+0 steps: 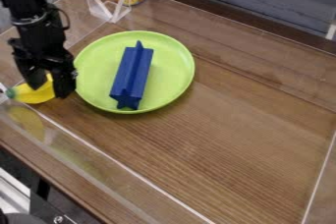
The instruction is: Remove the banana from inside the green plate and put it on the table
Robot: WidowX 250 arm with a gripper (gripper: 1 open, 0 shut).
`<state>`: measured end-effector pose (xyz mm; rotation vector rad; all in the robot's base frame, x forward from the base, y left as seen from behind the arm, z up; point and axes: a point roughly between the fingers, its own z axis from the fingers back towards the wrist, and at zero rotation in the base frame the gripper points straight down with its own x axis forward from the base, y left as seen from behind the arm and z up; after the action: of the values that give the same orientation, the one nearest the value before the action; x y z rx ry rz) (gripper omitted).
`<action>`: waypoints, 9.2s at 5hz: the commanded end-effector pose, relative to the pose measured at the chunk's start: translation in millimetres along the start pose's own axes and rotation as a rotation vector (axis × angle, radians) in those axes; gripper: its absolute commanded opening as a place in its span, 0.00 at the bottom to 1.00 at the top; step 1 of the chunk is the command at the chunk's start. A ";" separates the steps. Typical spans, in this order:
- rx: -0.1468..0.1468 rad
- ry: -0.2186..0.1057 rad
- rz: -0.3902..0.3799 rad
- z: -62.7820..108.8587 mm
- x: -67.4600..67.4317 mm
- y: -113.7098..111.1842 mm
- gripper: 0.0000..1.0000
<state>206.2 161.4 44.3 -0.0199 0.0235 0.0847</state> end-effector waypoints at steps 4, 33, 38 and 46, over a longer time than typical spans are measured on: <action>-0.002 0.037 -0.051 1.9 23.1 2.9 1.00; -0.086 0.005 0.181 67.5 17.6 -0.7 1.00; -0.100 0.018 0.156 34.8 -8.6 10.1 1.00; -0.146 0.120 -0.139 -2.7 35.9 51.8 1.00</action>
<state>231.9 207.6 26.7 -0.2116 0.1726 -0.0543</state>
